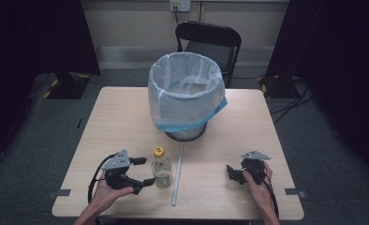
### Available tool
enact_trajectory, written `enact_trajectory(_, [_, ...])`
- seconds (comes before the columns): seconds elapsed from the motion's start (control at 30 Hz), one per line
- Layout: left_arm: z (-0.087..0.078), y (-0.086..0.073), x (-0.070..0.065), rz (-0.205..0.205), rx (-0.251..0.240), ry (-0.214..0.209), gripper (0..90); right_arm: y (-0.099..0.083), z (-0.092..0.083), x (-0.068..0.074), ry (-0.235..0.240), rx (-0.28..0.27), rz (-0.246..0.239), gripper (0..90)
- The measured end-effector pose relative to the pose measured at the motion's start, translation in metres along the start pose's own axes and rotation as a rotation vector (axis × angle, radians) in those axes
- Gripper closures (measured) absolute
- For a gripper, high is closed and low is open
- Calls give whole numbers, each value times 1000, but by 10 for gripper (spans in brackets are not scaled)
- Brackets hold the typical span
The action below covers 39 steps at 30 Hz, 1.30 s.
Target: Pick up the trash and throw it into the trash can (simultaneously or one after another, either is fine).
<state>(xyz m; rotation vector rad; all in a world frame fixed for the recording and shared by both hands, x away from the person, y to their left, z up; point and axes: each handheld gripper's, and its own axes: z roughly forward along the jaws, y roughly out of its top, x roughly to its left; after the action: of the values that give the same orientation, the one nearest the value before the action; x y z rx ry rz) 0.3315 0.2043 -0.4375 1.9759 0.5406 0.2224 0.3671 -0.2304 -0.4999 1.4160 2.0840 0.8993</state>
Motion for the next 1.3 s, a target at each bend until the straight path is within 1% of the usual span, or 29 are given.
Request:
enact_trajectory(0.1, [8,5,-1,0,-2,-6,173,0,0,0,0,0,0,121])
enact_trajectory(0.13, [12,7,0,5,12,-14,162,0,0,0,0,0,0,121])
enact_trajectory(0.2, [22,11,-3,29,40,-12,166,0,0,0,1,0,0,121])
enact_trajectory(0.23, [22,11,-3,29,40,-12,170,0,0,0,1,0,0,121])
enact_trajectory(0.27, [28,13,-4,33,51,-12,173,0,0,0,1,0,0,121])
enact_trajectory(0.3, [28,13,-4,33,51,-12,173,0,0,0,1,0,0,121])
enact_trajectory(0.33, [34,13,-5,45,62,1,173,0,0,0,0,0,0,121])
enact_trajectory(0.37, [34,13,-5,45,62,1,173,0,0,0,0,0,0,121])
enact_trajectory(0.43, [40,11,-5,39,67,5,173,0,0,0,0,0,0,120])
enact_trajectory(0.47, [45,10,-6,26,80,19,177,0,0,0,0,0,0,121])
enact_trajectory(0.5, [45,10,-6,26,80,19,181,0,0,0,0,0,0,121])
enact_trajectory(0.53, [49,8,-4,16,86,15,187,0,0,0,1,0,-1,120])
enact_trajectory(0.57, [49,8,-4,16,86,15,176,0,0,0,1,0,-1,120])
enact_trajectory(0.6, [52,6,-4,15,103,14,176,0,0,0,0,0,0,121])
enact_trajectory(0.67, [54,4,-4,19,104,20,175,0,0,0,0,0,0,121])
enact_trajectory(0.7, [55,2,-4,16,96,17,175,0,0,0,0,0,0,121])
enact_trajectory(0.73, [58,-2,-3,1,109,17,179,0,0,0,0,0,0,121])
enact_trajectory(0.77, [58,-2,-3,1,109,17,179,0,0,0,0,0,0,121])
enact_trajectory(0.83, [60,-6,-3,-17,108,11,191,0,0,0,0,0,0,120])
enact_trajectory(0.87, [61,-7,-5,-6,111,22,196,0,0,0,0,0,0,120])
enact_trajectory(0.9, [61,-7,-5,-6,111,22,205,0,0,0,0,0,0,120])
enact_trajectory(0.97, [62,-7,-6,13,120,29,215,0,0,0,0,0,0,121])
enact_trajectory(1.0, [63,-8,-6,7,115,24,220,0,0,0,0,0,0,121])
enact_trajectory(1.1, [63,-10,-6,-2,110,25,224,0,0,0,0,0,0,121])
enact_trajectory(1.2, [65,-12,-7,6,104,25,245,0,0,0,0,0,0,121])
enact_trajectory(1.23, [66,-14,-8,21,114,27,250,0,0,0,0,0,0,120])
enact_trajectory(1.27, [67,-14,-8,25,125,35,254,0,0,0,0,0,0,120])
enact_trajectory(1.3, [67,-14,-8,25,125,35,262,0,0,0,0,0,0,121])
